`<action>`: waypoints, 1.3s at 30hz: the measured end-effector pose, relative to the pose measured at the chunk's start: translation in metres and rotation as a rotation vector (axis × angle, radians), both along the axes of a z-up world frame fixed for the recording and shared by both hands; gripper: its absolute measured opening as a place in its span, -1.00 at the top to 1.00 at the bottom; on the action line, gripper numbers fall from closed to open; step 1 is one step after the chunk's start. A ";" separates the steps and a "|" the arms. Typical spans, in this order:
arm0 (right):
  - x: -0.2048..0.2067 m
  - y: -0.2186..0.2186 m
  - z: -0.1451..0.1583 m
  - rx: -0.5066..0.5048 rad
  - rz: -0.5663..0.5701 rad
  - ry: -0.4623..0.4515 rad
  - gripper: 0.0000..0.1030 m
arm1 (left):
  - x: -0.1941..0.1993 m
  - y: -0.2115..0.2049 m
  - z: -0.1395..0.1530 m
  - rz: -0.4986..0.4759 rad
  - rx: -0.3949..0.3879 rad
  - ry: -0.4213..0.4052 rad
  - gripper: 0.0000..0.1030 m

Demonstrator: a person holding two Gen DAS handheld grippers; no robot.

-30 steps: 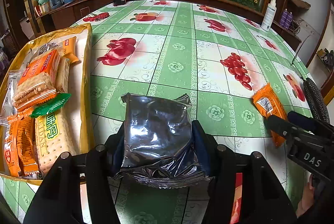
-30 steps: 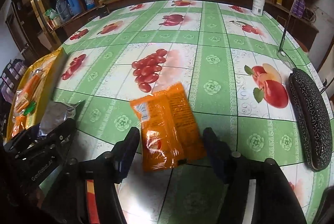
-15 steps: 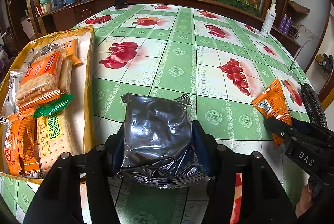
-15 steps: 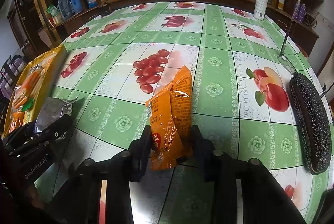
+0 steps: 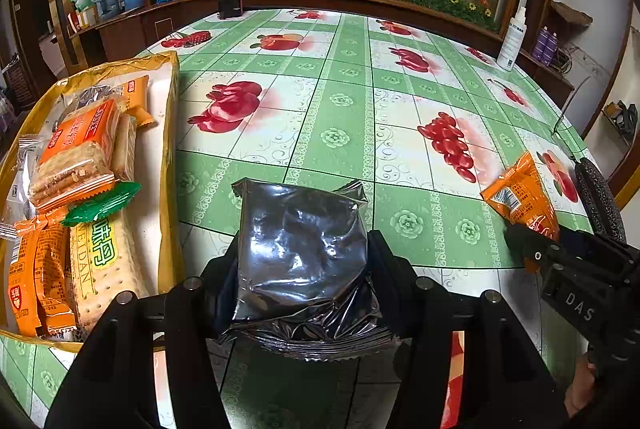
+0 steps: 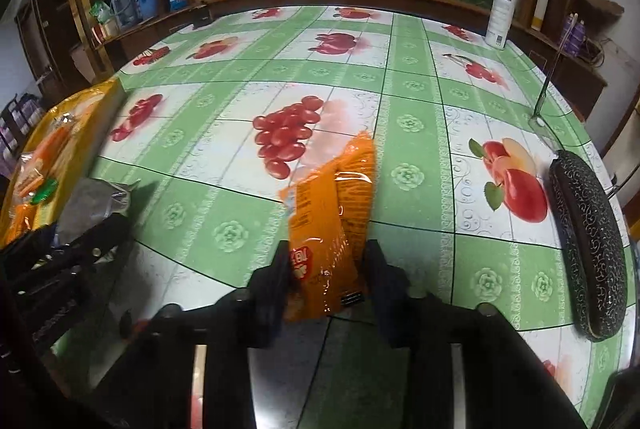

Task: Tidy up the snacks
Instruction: 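Hold the silver bag in left tool while right tool adjusts its grip on the orange bag, then lift the silver bag in left tool while right tool lifts the orange bag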

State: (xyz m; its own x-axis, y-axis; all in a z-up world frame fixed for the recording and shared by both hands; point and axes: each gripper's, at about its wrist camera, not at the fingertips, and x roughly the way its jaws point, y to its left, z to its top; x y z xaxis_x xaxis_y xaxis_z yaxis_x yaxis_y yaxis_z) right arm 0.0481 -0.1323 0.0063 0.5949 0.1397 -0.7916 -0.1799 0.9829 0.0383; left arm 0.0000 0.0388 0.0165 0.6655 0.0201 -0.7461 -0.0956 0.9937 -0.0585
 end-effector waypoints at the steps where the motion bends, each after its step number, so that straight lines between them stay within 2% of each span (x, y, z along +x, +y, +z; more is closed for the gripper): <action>1: 0.001 -0.001 0.000 0.012 -0.001 0.005 0.35 | 0.000 0.000 0.000 -0.001 0.000 0.001 -0.09; 3: 0.002 -0.003 0.001 0.027 0.000 0.013 0.34 | 0.001 -0.002 0.000 -0.002 0.001 0.000 -0.09; 6: 0.002 -0.008 0.006 0.056 -0.007 0.007 0.01 | 0.002 -0.002 0.000 -0.001 -0.001 0.003 -0.09; 7: 0.001 -0.009 0.008 0.062 -0.010 -0.008 -0.18 | 0.002 -0.002 0.000 -0.002 -0.001 0.002 -0.09; 9: -0.002 -0.010 0.015 0.057 -0.010 -0.049 -0.21 | 0.002 -0.002 0.000 -0.003 0.000 0.002 -0.09; 11: -0.003 -0.007 0.017 0.031 -0.003 -0.074 -0.18 | 0.003 -0.002 -0.001 -0.002 -0.001 0.004 -0.09; 16: 0.007 -0.004 0.006 0.024 0.032 -0.004 -0.19 | 0.003 -0.002 -0.001 -0.003 0.000 0.004 -0.09; 20: 0.006 0.001 0.001 -0.016 0.035 -0.021 -0.16 | 0.002 -0.003 0.000 -0.004 -0.002 0.002 -0.09; 21: 0.006 0.003 0.000 -0.045 0.030 -0.029 -0.10 | 0.002 -0.003 0.000 -0.004 -0.002 0.000 -0.09; 22: 0.005 0.006 -0.001 -0.080 0.025 -0.041 0.19 | 0.002 -0.003 0.000 -0.005 -0.004 -0.003 -0.09; 28: 0.006 -0.003 0.002 -0.018 0.006 -0.021 0.34 | -0.001 -0.004 0.003 -0.012 -0.003 -0.020 -0.09; 39: 0.004 -0.011 0.007 0.046 -0.024 -0.023 0.37 | -0.004 -0.003 0.005 -0.012 -0.005 -0.029 -0.09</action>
